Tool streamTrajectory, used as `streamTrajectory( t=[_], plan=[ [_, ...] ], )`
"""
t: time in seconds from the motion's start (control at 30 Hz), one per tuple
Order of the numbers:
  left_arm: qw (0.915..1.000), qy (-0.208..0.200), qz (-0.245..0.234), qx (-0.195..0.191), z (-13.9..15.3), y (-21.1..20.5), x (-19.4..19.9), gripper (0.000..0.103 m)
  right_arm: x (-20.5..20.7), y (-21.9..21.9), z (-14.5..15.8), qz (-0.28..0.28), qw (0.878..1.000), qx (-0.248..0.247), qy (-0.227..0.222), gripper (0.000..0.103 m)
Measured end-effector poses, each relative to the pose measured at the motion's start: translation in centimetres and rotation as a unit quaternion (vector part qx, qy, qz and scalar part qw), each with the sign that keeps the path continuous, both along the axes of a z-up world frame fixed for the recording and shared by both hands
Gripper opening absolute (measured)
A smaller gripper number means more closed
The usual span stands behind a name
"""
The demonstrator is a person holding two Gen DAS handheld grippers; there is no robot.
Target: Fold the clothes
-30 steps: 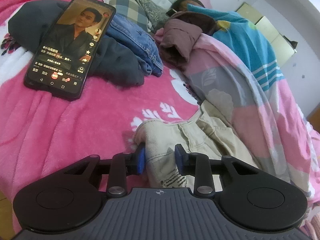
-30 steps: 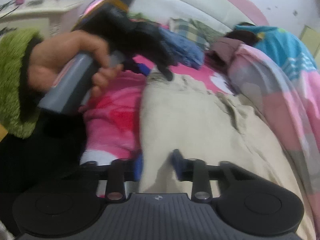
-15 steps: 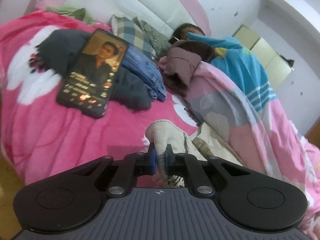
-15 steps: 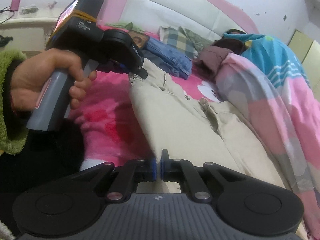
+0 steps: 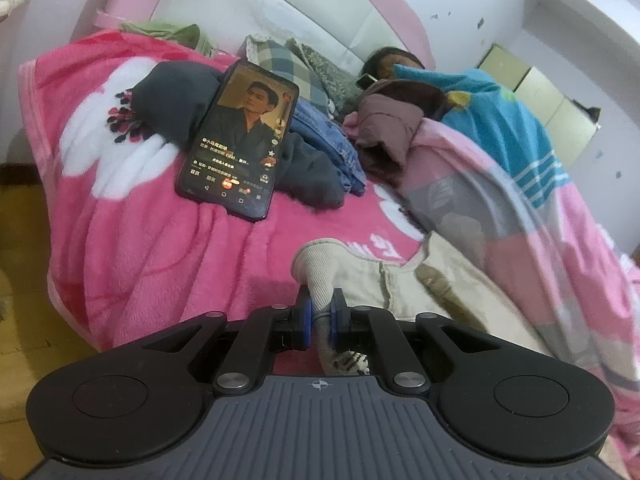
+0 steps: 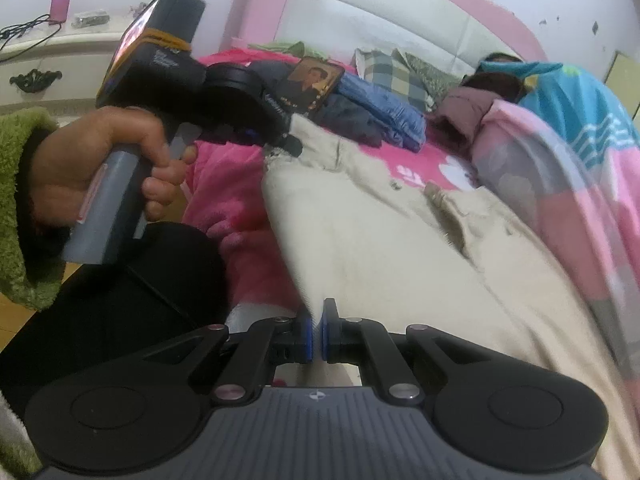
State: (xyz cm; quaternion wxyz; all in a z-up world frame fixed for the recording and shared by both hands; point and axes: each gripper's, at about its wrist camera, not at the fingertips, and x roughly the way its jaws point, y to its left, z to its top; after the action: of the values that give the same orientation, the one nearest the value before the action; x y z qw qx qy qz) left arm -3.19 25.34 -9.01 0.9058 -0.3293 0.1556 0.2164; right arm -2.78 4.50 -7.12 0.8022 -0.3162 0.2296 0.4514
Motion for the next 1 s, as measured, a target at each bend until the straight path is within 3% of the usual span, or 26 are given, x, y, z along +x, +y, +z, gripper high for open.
streamTrajectory(
  t=[0.1, 0.13, 0.17, 0.2, 0.27, 0.3, 0.47, 0.63, 0.7, 0.73, 0.87, 1.0],
  plan=[
    [0.9999, 0.010, -0.008, 0.011, -0.4, 0.0, 0.1, 0.015, 0.4, 0.1, -0.9, -0.002, 0.999, 0.000, 0.032, 0.018],
    [0.9998, 0.011, -0.010, 0.012, -0.4, 0.0, 0.0, 0.020, 0.4, -0.1, -0.9, 0.000, 0.999, 0.006, 0.043, 0.028],
    [0.9998, 0.012, -0.012, 0.013, -0.4, 0.1, -0.1, 0.030, 0.4, -0.3, -0.9, 0.002, 0.998, 0.012, 0.054, 0.039],
    [0.9998, 0.010, -0.005, 0.019, -0.2, 0.0, -0.4, 0.036, 0.3, -0.7, -0.7, 0.008, 0.998, 0.022, 0.064, 0.042],
    [0.9992, 0.005, 0.016, 0.036, 0.4, -0.3, -1.2, 0.065, -0.2, -1.9, 0.1, 0.019, 0.995, 0.049, 0.081, 0.048],
    [0.9986, 0.001, 0.029, 0.045, 0.8, -0.4, -1.7, 0.068, -0.4, -2.7, 0.6, 0.014, 0.994, 0.062, 0.085, 0.048],
    [0.9953, -0.028, 0.058, 0.072, 3.7, -1.1, -3.1, 0.068, 1.4, -9.0, 3.2, -0.079, 0.983, 0.130, 0.104, 0.048],
    [0.9951, -0.077, -0.034, 0.050, 7.2, -3.6, 1.3, 0.067, 5.3, -16.4, 5.5, -0.201, 0.951, 0.202, 0.119, 0.047],
    [0.9927, -0.090, -0.076, 0.026, 8.1, -4.9, 4.8, 0.061, 7.2, -18.8, 6.0, -0.239, 0.936, 0.227, 0.121, 0.043],
    [0.9911, -0.092, -0.094, 0.018, 8.4, -5.6, 6.7, 0.052, 8.1, -19.9, 6.2, -0.255, 0.928, 0.241, 0.127, 0.040],
    [0.9865, -0.059, -0.152, -0.004, 7.9, -7.9, 15.3, 0.045, 10.5, -23.7, 6.2, -0.303, 0.904, 0.276, 0.123, 0.031],
    [0.9891, 0.009, -0.146, 0.015, 4.6, -9.1, 22.1, 0.041, 12.2, -27.6, 5.6, -0.346, 0.895, 0.263, 0.095, 0.031]
  ],
)
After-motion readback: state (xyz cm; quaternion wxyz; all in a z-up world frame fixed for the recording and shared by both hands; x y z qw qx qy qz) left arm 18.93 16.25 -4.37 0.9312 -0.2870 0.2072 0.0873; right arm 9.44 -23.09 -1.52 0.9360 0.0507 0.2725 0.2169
